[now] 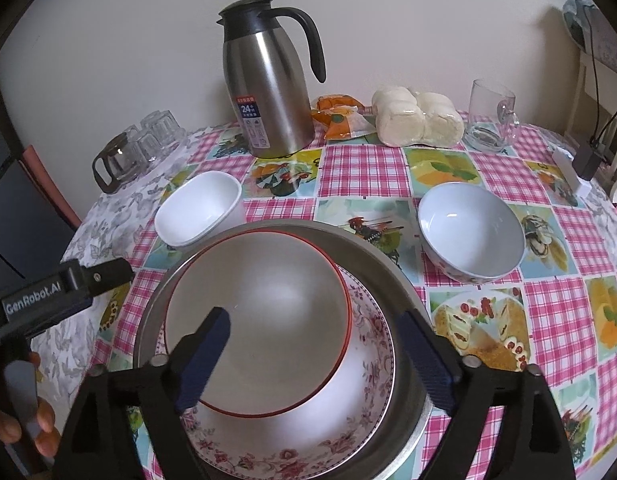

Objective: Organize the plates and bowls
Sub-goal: 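Open both grippers and release the red-rimmed bowl in the basin, then move both grippers toward the square white bowl beside the basin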

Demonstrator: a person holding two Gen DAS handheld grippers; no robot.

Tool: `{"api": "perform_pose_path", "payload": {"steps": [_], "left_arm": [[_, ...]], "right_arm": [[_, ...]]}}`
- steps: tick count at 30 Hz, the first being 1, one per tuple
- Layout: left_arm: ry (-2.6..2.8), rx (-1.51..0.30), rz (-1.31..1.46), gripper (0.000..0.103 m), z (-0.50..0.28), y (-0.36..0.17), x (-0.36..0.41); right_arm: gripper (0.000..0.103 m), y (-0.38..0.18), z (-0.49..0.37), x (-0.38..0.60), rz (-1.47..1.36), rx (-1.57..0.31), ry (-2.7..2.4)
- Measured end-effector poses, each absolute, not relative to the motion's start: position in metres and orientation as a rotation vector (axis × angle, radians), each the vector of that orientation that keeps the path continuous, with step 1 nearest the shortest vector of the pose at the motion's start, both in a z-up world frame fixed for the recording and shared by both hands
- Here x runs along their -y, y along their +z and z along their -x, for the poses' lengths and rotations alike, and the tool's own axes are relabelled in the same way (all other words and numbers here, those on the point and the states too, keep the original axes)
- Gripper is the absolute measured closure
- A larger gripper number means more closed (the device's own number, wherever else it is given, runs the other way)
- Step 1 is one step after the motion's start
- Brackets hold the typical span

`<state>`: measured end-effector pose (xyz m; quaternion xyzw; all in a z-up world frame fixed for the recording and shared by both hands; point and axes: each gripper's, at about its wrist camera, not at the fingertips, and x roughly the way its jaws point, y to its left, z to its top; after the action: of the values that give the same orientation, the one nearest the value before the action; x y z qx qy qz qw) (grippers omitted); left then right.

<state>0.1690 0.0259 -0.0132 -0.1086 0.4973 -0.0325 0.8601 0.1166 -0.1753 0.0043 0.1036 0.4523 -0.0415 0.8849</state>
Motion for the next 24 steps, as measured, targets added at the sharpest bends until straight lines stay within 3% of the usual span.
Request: {"api": "perform_pose_path", "payload": {"steps": [10,12,13,24], "left_arm": [[-0.058,-0.995,0.251,0.020,-0.180,-0.011,-0.041],[-0.062,-0.983,0.261,0.008,-0.182,-0.011,-0.043],[-0.063,-0.977,0.264,0.007,-0.182,-0.011,-0.044],[-0.075,-0.925,0.305,0.006,-0.193,-0.011,-0.058]], "right_arm": [[0.000,0.005,-0.119,0.170,-0.199,-0.926,-0.094],[0.000,0.005,-0.119,0.168,-0.196,-0.922,-0.096],[0.000,0.005,-0.119,0.168,-0.195,-0.922,-0.098],[0.000,0.010,-0.121,0.155,-0.165,-0.903,-0.102]]}}
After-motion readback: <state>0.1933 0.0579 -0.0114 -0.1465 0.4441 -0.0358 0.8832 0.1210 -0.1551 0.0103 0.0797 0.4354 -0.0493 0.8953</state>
